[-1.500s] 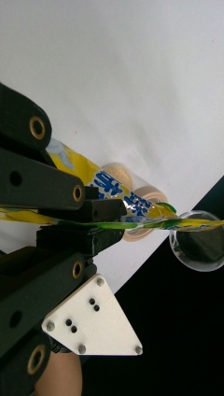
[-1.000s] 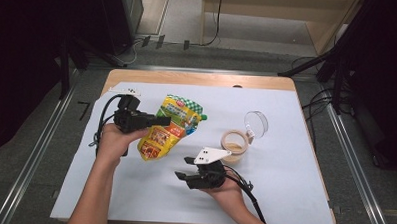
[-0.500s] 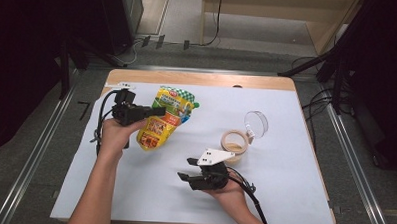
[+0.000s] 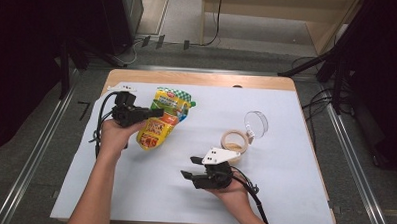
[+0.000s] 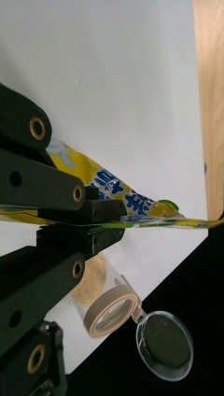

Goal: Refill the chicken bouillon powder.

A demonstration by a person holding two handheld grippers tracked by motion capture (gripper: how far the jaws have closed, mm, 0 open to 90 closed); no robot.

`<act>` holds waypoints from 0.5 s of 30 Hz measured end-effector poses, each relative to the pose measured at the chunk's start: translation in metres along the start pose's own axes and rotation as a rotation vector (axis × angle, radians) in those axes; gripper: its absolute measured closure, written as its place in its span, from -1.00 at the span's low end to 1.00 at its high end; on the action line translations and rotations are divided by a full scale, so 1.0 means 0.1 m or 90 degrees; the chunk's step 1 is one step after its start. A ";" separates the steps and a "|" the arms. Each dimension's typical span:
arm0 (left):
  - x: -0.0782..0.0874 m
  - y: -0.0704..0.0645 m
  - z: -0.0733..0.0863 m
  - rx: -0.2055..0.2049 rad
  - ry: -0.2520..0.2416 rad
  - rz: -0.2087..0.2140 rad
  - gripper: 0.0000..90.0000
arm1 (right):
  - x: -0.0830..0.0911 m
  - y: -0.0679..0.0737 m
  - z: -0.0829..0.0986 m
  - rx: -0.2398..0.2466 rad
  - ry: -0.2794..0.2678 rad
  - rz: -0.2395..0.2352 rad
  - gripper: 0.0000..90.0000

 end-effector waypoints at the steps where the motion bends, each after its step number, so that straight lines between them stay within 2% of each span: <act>1: 0.01 0.00 0.01 0.005 0.000 0.001 0.97 | 0.00 0.00 0.00 -0.001 0.000 0.000 -0.01; 13: 0.12 -0.02 0.08 -0.001 0.003 0.006 0.93 | -0.01 0.00 -0.02 0.005 0.002 -0.004 -0.01; 15: 0.14 -0.03 0.09 0.005 0.008 0.006 0.92 | -0.01 0.01 -0.03 0.009 0.002 -0.006 -0.01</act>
Point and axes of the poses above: each handheld gripper's, and its own axes: x roughly backward along the jaws, z roughly out of its underside, y roughly to its left, the point moved 4 cm from there along -x, roughly forward along the jaws, and after that the axes turned 6 degrees about -x, right-handed, at the moved point
